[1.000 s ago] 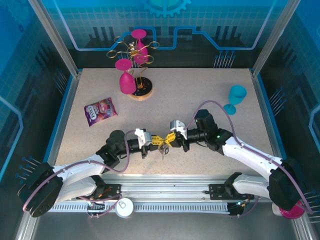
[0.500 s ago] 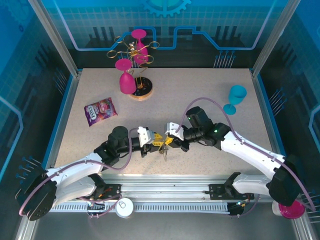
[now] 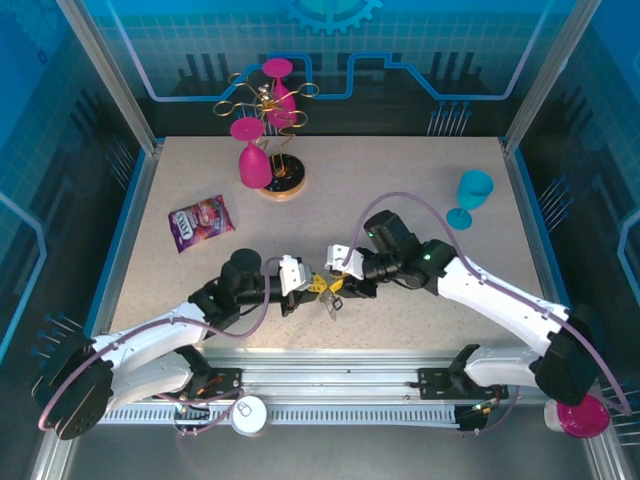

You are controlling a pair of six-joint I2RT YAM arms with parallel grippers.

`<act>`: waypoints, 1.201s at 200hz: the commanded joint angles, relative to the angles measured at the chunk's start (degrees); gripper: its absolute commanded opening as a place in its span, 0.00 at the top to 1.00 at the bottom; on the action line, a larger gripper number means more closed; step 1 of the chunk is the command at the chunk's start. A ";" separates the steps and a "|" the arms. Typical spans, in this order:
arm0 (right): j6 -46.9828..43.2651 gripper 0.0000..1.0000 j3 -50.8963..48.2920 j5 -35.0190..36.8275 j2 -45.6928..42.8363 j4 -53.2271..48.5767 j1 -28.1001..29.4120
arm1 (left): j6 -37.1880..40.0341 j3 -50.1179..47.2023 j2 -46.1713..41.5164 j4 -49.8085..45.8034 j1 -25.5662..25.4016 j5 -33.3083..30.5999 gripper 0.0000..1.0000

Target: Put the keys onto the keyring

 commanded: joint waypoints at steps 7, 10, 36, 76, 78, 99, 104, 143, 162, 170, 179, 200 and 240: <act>7.06 0.73 -6.59 -7.19 -4.33 8.94 -4.05 | -6.34 -4.75 0.75 18.34 -0.32 0.55 1.00; 7.43 0.73 -7.07 -7.80 -4.46 9.41 -4.26 | -7.01 -5.09 1.14 19.80 -0.33 0.44 1.00; 8.40 0.72 -8.89 -9.67 -4.49 11.20 -4.49 | -9.27 -6.37 3.25 25.91 -0.29 0.07 1.00; 8.75 0.71 -9.20 -9.83 -3.65 13.77 -4.50 | -9.79 -6.55 3.62 26.95 -0.29 1.05 1.00; 8.70 0.71 -9.32 -9.80 -3.61 13.89 -4.49 | -9.80 -6.57 3.64 26.95 -0.31 1.14 1.00; 8.66 0.71 -9.33 -9.47 -3.08 14.63 -4.46 | -9.94 -6.61 3.56 26.64 -0.29 2.18 1.00; 8.66 0.71 -9.31 -9.37 -3.07 14.67 -4.53 | -10.00 -6.58 3.42 26.57 -0.33 2.27 1.00; 7.80 0.81 -9.36 -9.49 -4.34 13.63 -4.66 | -9.63 -6.56 3.11 25.89 -0.29 2.35 1.00; 7.28 0.82 -9.57 -9.98 -4.39 13.04 -4.66 | -9.75 -6.50 3.20 26.38 -0.30 2.51 1.00; 7.27 0.83 -9.76 -10.39 -4.14 13.22 -4.66 | -10.11 -6.38 3.32 26.93 -0.31 2.68 1.00; 7.18 0.85 -9.90 -10.95 -3.65 13.38 -4.64 | -10.26 -6.27 3.51 27.28 -0.34 3.08 1.00; 7.35 0.91 -9.86 -12.01 -2.55 13.88 -4.66 | -10.70 -6.08 3.51 27.50 -0.37 3.55 1.00; 8.47 0.99 -10.29 -13.82 -1.40 15.67 -4.58 | -11.88 -6.02 3.58 29.77 -0.29 3.81 1.00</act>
